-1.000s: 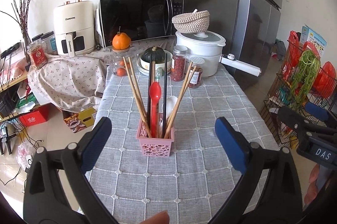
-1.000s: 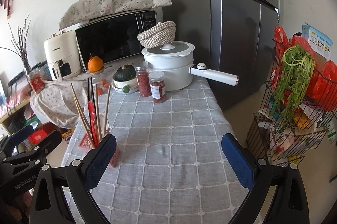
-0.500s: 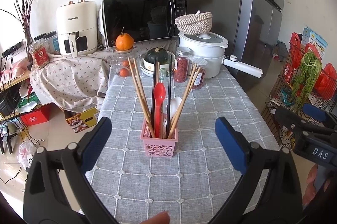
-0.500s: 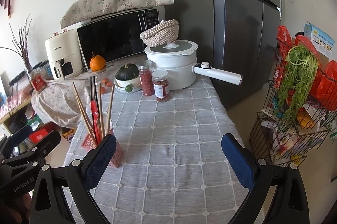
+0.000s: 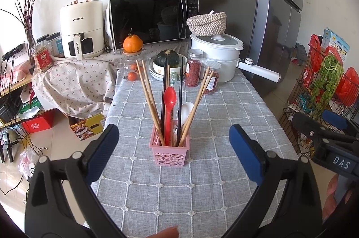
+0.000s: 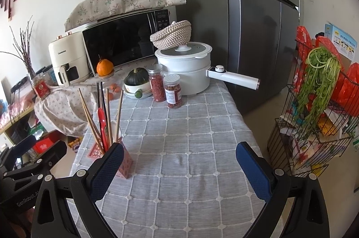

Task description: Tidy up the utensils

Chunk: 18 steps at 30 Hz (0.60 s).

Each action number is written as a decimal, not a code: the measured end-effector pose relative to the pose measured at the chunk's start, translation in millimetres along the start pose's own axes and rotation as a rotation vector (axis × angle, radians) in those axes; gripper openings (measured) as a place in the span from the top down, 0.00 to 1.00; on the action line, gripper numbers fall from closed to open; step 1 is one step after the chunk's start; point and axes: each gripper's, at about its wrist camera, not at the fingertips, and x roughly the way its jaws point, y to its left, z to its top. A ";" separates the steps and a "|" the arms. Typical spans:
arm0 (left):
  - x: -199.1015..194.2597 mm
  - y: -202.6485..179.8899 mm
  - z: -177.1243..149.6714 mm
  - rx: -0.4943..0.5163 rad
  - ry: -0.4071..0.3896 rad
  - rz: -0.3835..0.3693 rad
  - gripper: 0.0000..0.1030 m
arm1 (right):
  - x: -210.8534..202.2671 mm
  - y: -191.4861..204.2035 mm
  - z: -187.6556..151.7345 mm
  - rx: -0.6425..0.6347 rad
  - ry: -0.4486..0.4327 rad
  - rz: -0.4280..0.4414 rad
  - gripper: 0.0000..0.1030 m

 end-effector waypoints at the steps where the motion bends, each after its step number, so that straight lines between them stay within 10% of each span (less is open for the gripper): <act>1: 0.1 -0.3 -0.2 -0.001 -0.001 0.000 0.05 | 0.2 -0.2 -0.1 0.001 0.000 0.000 0.02; 18: 0.1 0.3 -0.3 -0.003 0.000 0.000 0.04 | 1.4 0.7 -0.9 0.006 0.003 -0.004 0.02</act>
